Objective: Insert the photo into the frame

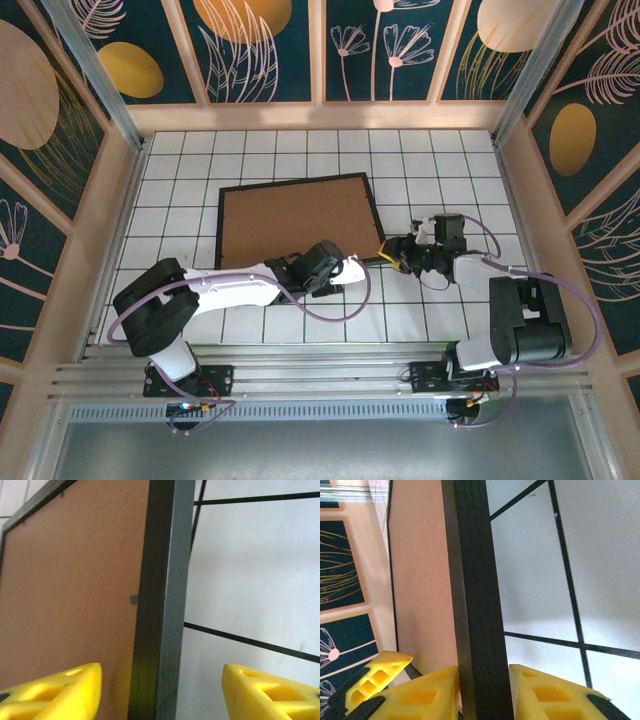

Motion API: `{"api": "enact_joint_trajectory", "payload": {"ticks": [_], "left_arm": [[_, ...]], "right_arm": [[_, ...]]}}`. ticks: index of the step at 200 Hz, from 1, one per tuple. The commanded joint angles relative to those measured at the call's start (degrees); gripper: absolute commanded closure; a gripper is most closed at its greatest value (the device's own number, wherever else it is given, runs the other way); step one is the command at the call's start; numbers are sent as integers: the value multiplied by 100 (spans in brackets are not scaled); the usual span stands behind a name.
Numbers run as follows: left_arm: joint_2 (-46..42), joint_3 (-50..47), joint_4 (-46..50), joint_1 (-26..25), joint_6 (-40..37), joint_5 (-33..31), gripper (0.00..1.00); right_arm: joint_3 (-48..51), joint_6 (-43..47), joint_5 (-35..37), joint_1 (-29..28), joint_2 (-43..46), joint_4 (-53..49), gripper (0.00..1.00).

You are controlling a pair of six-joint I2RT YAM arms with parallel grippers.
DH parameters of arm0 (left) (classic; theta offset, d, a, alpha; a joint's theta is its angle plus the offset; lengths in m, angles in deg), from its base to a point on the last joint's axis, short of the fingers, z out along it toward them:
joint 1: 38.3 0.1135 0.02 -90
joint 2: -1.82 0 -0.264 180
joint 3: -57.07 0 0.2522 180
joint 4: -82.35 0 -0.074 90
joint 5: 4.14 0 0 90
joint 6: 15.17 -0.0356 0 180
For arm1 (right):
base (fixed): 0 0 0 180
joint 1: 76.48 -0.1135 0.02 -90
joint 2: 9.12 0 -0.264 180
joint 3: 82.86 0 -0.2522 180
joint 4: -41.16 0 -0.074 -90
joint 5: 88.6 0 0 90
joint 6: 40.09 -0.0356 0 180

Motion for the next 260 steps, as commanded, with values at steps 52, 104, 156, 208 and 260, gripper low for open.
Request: {"api": "enact_joint_trajectory", "payload": {"ticks": [52,104,156,208,260], "left_arm": [[98,-89,-537,-301,-569,-1511,45],[233,-112,-619,-415,-766,-1796,50],[365,-120,-693,-511,-789,-1927,64],[85,-219,-860,-516,-829,-2216,81],[-422,-84,-777,-399,-829,-2505,93]], "right_arm": [[-49,-584,-272,-149,216,268,69],[-37,-763,-362,-153,189,397,69],[-2,-904,-397,-149,189,603,66],[-4,-886,-415,-100,299,606,58],[-634,-161,-130,267,891,-476,47]]}}
